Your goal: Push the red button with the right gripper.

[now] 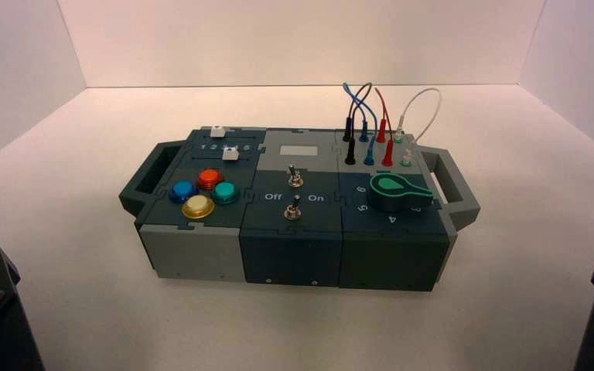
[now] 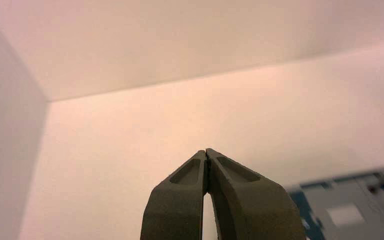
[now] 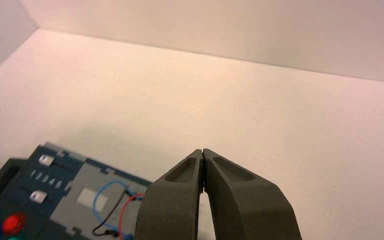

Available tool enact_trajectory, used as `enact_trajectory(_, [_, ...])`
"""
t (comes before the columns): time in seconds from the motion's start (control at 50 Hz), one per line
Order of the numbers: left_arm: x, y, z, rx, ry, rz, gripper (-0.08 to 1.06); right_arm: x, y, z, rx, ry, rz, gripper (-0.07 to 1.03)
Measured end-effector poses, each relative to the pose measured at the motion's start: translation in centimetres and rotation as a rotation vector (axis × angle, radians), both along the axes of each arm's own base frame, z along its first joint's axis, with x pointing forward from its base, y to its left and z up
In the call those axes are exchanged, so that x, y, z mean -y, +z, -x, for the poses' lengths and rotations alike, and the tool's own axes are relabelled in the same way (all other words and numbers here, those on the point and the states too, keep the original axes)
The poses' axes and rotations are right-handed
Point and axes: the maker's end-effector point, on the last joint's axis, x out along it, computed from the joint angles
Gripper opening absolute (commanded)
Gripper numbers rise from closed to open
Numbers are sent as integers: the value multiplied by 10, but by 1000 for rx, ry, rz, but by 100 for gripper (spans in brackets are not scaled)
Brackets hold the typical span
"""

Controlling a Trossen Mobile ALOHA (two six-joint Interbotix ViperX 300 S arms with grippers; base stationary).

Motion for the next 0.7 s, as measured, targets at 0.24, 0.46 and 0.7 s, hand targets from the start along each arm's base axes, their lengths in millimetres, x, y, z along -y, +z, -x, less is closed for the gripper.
enact_trajectory(0.24, [17,-34,19,-219,-82,-67,-3,-38,-14,8,-69,127,26,-2])
enact_trajectory(0.46, [10,-49,49,-401,-99,-125,-3,-83,-24,28,-124,280,49,-2])
enact_trajectory(0.7, [0,-49,76,-510,-102,-159,-3,-128,-39,49,-230,406,60,-2])
